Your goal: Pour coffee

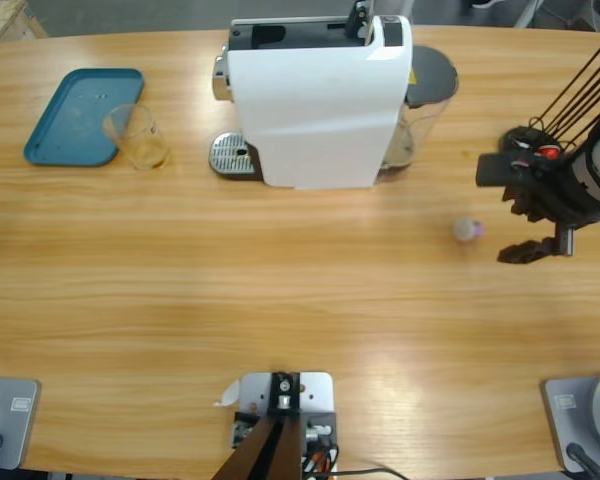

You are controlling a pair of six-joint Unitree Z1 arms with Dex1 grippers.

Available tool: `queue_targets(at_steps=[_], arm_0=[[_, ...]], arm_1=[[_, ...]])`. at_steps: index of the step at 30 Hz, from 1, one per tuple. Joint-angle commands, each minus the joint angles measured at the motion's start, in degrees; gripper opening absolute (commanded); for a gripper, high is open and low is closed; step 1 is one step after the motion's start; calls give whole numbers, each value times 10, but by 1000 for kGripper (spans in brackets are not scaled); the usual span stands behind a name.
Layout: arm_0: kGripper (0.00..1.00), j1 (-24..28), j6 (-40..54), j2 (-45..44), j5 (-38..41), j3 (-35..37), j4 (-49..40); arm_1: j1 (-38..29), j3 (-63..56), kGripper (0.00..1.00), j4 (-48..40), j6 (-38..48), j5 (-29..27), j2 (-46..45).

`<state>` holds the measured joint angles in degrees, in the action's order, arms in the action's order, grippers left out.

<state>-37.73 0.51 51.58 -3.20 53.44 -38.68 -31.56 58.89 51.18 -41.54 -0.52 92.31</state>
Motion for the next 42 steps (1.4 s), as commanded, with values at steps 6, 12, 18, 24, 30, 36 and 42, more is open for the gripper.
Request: queue_targets(at_steps=[6, 12, 18, 24, 30, 36, 42], arm_0=[[904, -5, -8, 7, 7, -23, 6], [904, -5, -8, 6, 7, -23, 5], [904, -5, -8, 6, 7, -23, 4], [904, -5, -8, 11, 7, -23, 5], [904, -5, -8, 13, 7, -23, 7], [904, -5, -8, 15, 7, -24, 8], [904, -5, -8, 13, 7, -24, 7]], arm_1=[[6, -10, 885, -50, -24, -4, 63], [24, 4, 885, -83, 7, -24, 109], [61, 34, 885, -86, 35, -104, 104], [63, 44, 883, -86, 42, -91, 114], [63, 40, 881, -83, 42, -71, 118], [54, 40, 881, -81, 43, -55, 125], [41, 39, 878, -83, 48, -38, 141]])
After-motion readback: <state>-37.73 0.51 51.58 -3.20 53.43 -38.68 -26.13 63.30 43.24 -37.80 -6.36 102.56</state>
